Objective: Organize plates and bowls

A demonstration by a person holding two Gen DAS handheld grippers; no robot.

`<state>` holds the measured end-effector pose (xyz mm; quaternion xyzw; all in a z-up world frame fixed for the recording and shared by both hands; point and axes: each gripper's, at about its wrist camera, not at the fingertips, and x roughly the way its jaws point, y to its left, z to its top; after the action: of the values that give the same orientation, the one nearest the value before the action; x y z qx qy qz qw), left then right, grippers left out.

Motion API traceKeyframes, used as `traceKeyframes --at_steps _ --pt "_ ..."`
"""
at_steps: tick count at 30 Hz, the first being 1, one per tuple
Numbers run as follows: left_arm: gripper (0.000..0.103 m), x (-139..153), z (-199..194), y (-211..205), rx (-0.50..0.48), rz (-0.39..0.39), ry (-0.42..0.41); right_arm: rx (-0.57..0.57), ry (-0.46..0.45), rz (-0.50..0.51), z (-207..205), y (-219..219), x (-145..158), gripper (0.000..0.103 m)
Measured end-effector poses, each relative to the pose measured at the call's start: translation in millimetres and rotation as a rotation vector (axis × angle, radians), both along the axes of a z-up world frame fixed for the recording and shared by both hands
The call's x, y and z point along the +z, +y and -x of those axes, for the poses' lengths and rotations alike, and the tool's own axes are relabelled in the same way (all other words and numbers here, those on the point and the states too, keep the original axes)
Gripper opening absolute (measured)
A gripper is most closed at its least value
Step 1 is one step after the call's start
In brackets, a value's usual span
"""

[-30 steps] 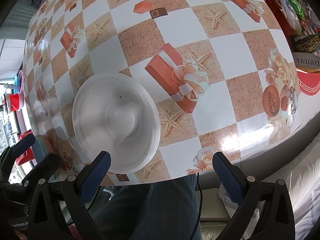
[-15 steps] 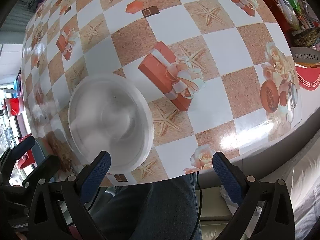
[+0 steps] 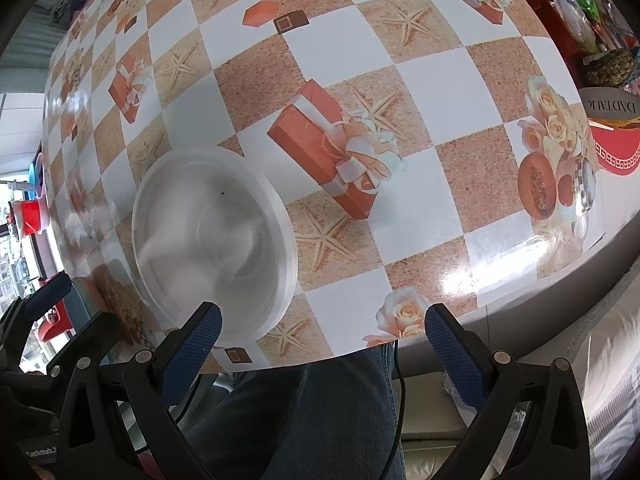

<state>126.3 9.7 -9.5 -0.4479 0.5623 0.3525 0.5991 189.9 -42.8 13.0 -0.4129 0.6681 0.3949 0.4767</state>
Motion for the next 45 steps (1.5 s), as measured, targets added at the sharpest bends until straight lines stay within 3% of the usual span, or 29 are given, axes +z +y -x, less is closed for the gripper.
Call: traceKeyframes --at_steps 18,34,45 --pt "0.103 -27.6 2.2 0.2 0.021 0.023 0.07 0.033 -0.015 0.017 4.3 -5.4 -14.7 0.102" --pt "0.103 -73.5 2.1 10.5 0.103 0.037 0.149 0.21 -0.062 0.048 20.4 30.6 -62.2 0.102" --pt "0.103 -103.4 17.4 23.7 0.135 0.074 0.16 0.219 -0.043 0.065 24.8 39.8 -81.8 0.102"
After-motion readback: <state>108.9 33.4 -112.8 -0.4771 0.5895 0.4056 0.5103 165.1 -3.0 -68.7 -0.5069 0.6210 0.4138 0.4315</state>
